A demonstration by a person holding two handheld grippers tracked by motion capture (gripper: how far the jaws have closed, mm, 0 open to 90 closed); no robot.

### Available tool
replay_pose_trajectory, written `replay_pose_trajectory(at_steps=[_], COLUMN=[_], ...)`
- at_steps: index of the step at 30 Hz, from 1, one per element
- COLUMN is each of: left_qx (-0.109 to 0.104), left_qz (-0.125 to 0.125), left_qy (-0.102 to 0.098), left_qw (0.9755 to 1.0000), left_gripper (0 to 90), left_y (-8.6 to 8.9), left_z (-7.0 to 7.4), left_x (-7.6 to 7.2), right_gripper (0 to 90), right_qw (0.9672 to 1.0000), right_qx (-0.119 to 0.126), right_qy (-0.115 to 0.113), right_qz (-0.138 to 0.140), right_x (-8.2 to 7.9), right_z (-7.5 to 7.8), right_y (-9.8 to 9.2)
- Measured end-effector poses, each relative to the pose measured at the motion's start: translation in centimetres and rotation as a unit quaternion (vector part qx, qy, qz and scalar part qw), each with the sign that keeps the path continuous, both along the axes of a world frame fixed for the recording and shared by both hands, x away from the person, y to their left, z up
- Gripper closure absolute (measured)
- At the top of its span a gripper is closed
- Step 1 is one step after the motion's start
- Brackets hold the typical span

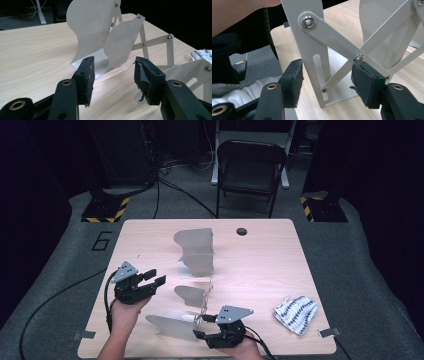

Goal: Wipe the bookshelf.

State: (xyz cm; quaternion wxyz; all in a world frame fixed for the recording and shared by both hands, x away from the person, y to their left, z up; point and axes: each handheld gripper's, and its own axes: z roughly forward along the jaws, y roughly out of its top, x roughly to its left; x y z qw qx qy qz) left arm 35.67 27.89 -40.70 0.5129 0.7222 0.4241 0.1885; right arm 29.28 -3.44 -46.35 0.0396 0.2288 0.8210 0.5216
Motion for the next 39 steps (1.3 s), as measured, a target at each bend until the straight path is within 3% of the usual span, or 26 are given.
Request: replay_pose_trajectory(at_steps=[9, 12, 20, 28, 32, 39], left_qx=[-0.001, -0.003, -0.015, -0.009, -0.008, -0.023], left_qz=[0.007, 0.004, -0.004, -0.011, -0.018, -0.027], left_qy=[0.006, 0.001, 0.002, 0.007, 0.004, 0.004], left_qw=[1.0000, 1.0000, 0.9999, 0.9999, 0.9998, 0.9994], left_gripper=[47.6, 47.3, 45.2, 43.2, 41.7, 39.7], left_y=[0.8, 1.0, 0.7, 0.7, 0.7, 0.3], left_z=[0.8, 1.3, 2.4, 2.8, 3.1, 3.5], left_x=[-1.2, -1.8, -3.3, -4.2, -4.6, -6.1], right_gripper=[42.0, 42.0, 42.4, 42.8, 43.8, 46.8], right_qw=[0.9999, 0.9998, 0.9986, 0.9959, 0.9940, 0.9907], right_qx=[-0.004, -0.003, 0.016, 0.019, 0.020, 0.015], right_qy=[-0.010, -0.018, -0.030, -0.029, -0.042, -0.055], right_qz=[-0.005, -0.006, -0.041, -0.084, -0.100, -0.124], right_x=[0.7, 0.6, 1.5, 4.0, 5.4, 7.9], right_z=[0.2, 0.7, 2.4, 3.1, 3.6, 4.5], right_y=[1.0, 0.3, -2.7, -4.3, -4.8, -4.9])
